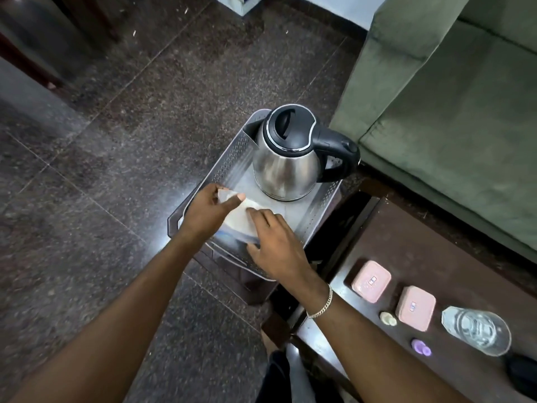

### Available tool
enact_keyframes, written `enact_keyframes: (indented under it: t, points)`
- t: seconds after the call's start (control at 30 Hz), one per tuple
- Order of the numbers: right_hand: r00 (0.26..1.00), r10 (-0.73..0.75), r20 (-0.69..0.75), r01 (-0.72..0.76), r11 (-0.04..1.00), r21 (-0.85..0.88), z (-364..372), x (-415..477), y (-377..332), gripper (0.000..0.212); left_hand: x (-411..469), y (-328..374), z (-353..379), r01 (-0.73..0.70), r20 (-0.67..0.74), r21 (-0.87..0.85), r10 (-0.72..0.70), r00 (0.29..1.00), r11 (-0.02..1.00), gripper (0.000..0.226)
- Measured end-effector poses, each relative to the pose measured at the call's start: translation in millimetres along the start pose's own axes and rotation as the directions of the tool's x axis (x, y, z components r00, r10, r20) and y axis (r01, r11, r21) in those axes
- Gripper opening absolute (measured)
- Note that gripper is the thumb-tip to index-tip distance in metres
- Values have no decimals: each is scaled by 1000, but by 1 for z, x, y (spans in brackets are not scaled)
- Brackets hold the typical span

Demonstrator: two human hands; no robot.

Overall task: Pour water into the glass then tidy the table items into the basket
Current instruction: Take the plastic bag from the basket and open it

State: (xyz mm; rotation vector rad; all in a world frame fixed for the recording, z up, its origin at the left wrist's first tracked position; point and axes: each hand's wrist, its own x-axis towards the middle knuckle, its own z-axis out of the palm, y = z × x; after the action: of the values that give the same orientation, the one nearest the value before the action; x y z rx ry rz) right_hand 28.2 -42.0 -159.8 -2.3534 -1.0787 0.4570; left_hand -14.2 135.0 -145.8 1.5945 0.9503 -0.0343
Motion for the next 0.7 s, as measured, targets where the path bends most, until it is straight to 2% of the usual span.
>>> enact_keyframes:
  t: [0.1,0.17,0.23,0.33,0.57,0.7]
  points:
    - [994,0,-108,12,994,111,-18,-1,-3,50,-22,15,1,4,31,-330,7,999,944,42]
    - [980,53,-193,-14,980,198,-34,-3,-5,37,-42,23,3,-43,81,-421,85,993,906,51]
    - [962,106,-251,-29,955,294,-54,-9,-6,20,-61,27,11,-125,86,-385,171,981,914,59]
    - [948,177,-266,-42,895,444,-87,-19,-2,14,-82,41,29,-272,51,-249,294,955,929,65]
    - [918,297,-262,-67,769,635,-148,-60,26,6,-116,79,93,-521,-44,-60,519,854,851,39]
    - [871,383,-307,-44,684,728,-189,-91,62,13,-135,110,131,-614,-77,43,615,785,788,42]
